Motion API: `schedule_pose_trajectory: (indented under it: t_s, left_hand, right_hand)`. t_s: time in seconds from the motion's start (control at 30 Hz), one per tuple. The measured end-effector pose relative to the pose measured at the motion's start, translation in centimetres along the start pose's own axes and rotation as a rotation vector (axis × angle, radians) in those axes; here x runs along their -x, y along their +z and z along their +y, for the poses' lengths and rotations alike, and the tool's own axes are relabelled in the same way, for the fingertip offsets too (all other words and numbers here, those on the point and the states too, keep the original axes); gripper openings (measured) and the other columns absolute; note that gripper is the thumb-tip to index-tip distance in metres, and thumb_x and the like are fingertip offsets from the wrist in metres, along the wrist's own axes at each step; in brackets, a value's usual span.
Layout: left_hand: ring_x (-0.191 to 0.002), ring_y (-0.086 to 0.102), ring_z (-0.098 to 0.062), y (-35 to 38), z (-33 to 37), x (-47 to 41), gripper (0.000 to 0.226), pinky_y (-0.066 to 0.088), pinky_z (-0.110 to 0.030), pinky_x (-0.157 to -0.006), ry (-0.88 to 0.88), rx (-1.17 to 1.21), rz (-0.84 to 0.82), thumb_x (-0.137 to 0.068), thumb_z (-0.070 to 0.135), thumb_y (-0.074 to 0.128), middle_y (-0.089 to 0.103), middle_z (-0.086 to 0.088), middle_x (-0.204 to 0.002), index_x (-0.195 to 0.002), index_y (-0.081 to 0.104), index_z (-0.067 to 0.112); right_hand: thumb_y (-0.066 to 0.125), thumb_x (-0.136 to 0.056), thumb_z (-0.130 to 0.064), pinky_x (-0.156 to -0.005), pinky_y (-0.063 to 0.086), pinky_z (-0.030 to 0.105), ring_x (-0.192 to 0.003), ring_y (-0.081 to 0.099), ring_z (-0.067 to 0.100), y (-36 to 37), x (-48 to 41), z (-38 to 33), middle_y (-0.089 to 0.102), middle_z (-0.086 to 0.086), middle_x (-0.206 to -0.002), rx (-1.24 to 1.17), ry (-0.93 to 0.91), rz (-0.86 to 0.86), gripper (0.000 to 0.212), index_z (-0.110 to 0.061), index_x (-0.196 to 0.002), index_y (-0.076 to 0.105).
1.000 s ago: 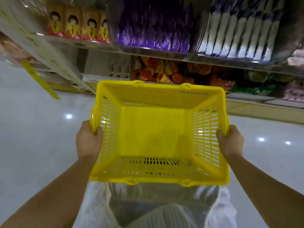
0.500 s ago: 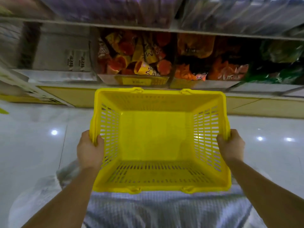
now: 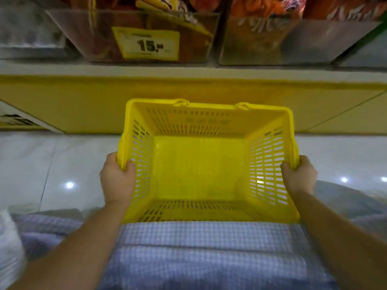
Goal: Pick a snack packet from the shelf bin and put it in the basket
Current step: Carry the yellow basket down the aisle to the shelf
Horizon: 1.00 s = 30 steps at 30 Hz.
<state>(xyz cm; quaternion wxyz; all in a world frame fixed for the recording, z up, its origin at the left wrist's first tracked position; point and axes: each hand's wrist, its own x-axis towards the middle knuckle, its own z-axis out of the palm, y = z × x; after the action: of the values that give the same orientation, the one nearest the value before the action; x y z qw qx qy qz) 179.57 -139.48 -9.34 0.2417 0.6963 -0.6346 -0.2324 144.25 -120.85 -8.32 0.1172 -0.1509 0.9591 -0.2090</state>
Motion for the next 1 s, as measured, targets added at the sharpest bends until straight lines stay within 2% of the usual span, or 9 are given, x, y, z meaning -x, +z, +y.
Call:
schedule_pose_trajectory:
  t_s: [0.1,0.17,0.27,0.4,0.6,0.73,1.0]
  left_hand:
    - [-0.084,0.062,-0.046,0.7,-0.6,0.2,0.024,0.047,-0.045,-0.074,0.002,0.017,0.021,-0.086,0.01,0.065,0.067,-0.029,-0.09,-0.107,0.062,0.0]
    - [-0.086,0.062,-0.046,0.7,-0.6,0.0,0.023,0.047,-0.045,-0.075,-0.009,0.021,0.03,-0.086,0.011,0.064,0.067,-0.03,-0.091,-0.106,0.062,0.0]
    - [-0.087,0.061,-0.048,0.8,-0.3,-0.2,0.021,0.046,-0.046,-0.075,-0.001,0.008,-0.007,-0.086,0.01,0.063,0.066,-0.031,-0.092,-0.104,0.063,-0.002]
    - [-0.091,0.061,-0.049,0.7,0.1,-0.1,0.021,0.046,-0.049,-0.077,-0.01,-0.005,-0.06,-0.087,0.011,0.062,0.065,-0.034,-0.095,-0.102,0.062,-0.004]
    - [-0.101,0.058,-0.051,0.1,0.4,1.5,0.033,0.046,-0.05,-0.082,0.016,-0.044,-0.12,-0.089,0.006,0.059,0.062,-0.036,-0.109,-0.12,0.056,-0.002]
    - [-0.112,0.056,-0.047,-0.2,0.4,1.6,0.057,0.045,-0.047,-0.09,0.04,-0.006,-0.14,-0.089,0.004,0.059,0.059,-0.032,-0.123,-0.143,0.042,0.009]
    - [-0.114,0.056,-0.044,1.0,0.4,1.5,0.058,0.045,-0.047,-0.091,0.042,0.061,-0.137,-0.09,0.0,0.054,0.059,-0.028,-0.128,-0.145,0.042,0.013]
  right_hand:
    - [0.063,-0.084,-0.015,-0.066,0.037,0.04,-0.087,0.057,0.049,0.7,-0.3,0.2,0.062,0.033,-0.089,-0.007,-0.024,0.031,0.02,0.001,-0.092,0.056]
    - [0.062,-0.085,-0.013,-0.067,0.039,0.042,-0.088,0.058,0.049,0.9,-0.6,0.0,0.062,0.033,-0.09,-0.017,-0.061,0.029,0.02,0.003,-0.095,0.057]
    - [0.061,-0.086,-0.012,-0.077,0.045,0.046,-0.097,0.058,0.049,0.6,-0.8,0.3,0.063,0.034,-0.101,-0.01,-0.067,-0.015,0.027,0.005,-0.107,0.058]
    - [0.062,-0.088,-0.011,-0.087,0.044,0.044,-0.109,0.056,0.047,-0.1,-0.6,0.9,0.061,0.031,-0.117,-0.019,-0.107,-0.113,0.039,0.003,-0.124,0.054]
    - [0.052,-0.086,0.003,-0.095,0.043,0.046,-0.116,0.053,0.047,-0.8,0.4,1.7,0.057,0.032,-0.126,-0.026,-0.121,-0.128,0.061,-0.009,-0.144,0.037]
    - [0.047,-0.084,0.005,-0.091,0.044,0.045,-0.114,0.054,0.047,-0.8,0.6,1.5,0.057,0.031,-0.126,-0.052,-0.149,-0.08,0.068,-0.017,-0.147,0.034]
    - [0.052,-0.084,0.006,-0.091,0.044,0.044,-0.111,0.056,0.046,-1.0,0.7,2.9,0.061,0.03,-0.119,-0.058,-0.193,0.005,0.062,-0.013,-0.143,0.043]
